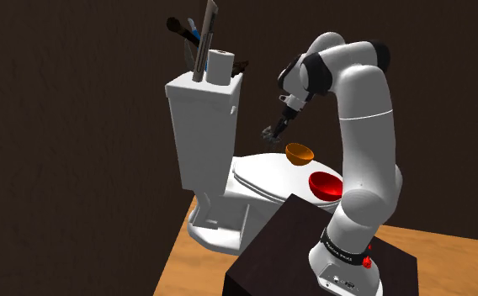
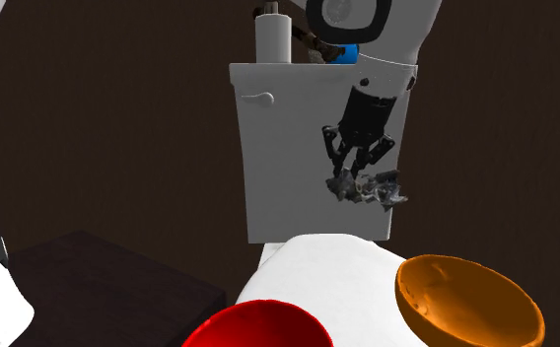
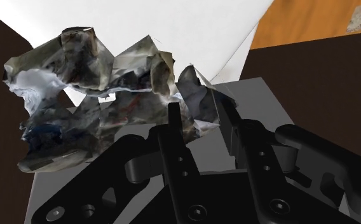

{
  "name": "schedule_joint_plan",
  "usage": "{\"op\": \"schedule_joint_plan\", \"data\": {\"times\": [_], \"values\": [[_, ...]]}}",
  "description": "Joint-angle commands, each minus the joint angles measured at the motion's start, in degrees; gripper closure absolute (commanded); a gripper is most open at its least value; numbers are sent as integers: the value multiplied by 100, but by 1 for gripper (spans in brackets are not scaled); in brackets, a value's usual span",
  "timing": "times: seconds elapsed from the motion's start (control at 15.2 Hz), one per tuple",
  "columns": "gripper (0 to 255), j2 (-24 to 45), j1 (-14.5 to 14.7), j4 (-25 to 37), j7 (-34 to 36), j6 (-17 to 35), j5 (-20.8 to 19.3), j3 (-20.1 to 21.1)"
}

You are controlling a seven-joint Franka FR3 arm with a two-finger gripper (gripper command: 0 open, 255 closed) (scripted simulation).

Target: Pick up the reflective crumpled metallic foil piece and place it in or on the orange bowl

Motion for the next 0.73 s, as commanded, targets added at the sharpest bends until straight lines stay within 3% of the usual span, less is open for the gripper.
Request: {"op": "schedule_joint_plan", "data": {"times": [0.0,0.2,0.66], "values": [[255,-98,37,45,83,-89,-97,-59],[255,-200,78,108,182,-194,-201,-120],[255,99,-857,744,-442,-927,-262,-250]]}}
